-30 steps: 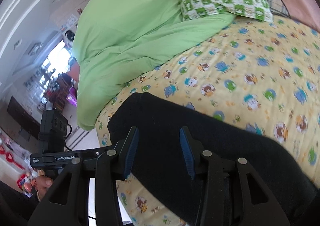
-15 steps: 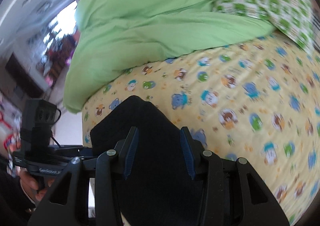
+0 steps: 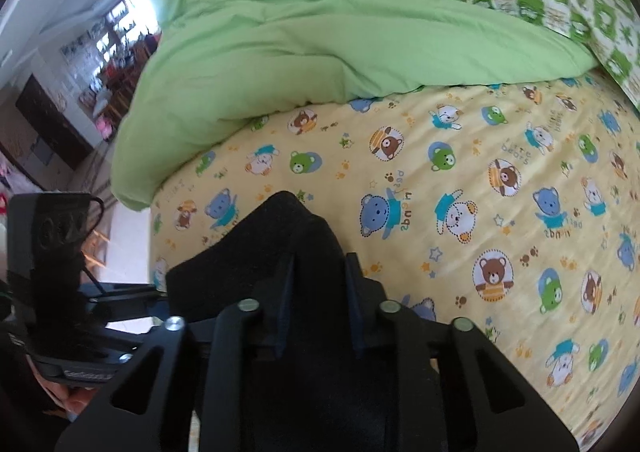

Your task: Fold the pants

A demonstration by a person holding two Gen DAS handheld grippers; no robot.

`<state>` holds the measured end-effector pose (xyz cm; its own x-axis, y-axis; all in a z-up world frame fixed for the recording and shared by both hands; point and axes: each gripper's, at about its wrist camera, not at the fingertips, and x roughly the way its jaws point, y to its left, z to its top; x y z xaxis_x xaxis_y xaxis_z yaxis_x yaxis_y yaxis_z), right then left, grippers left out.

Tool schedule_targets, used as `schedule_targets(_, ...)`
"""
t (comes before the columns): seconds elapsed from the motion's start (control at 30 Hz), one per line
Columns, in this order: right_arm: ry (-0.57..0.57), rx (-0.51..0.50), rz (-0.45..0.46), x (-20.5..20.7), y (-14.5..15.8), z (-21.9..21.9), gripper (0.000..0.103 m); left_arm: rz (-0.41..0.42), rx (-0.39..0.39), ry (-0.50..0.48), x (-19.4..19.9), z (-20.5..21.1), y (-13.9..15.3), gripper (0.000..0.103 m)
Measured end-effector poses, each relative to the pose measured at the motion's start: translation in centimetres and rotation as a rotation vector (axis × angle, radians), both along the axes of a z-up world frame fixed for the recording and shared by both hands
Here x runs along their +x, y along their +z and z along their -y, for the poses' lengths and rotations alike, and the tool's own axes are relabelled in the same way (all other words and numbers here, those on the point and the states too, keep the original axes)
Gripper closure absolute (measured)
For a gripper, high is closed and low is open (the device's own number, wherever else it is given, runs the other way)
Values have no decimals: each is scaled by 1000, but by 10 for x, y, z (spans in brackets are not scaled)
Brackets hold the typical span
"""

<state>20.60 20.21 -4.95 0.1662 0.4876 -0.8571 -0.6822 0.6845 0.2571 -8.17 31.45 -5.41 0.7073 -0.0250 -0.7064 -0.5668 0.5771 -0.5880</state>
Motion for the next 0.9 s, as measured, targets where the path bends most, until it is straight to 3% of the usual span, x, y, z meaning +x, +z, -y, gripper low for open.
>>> schedule_targets(0.5,-144,240,89,-34,78,67,86,174,109,-104,5,47,89,75)
schedule_targets(0.7,-202,285,135,-50,102,100,87,205,138,-166,14,73,113,76)
schedule_targets(0.77,-221,298,146,-53,107,110,97,213,145,-186,19,82,117,76)
schedule_targets(0.9,-261,326,148,-60,115,133,97,223,165,-223,24,101,126,76)
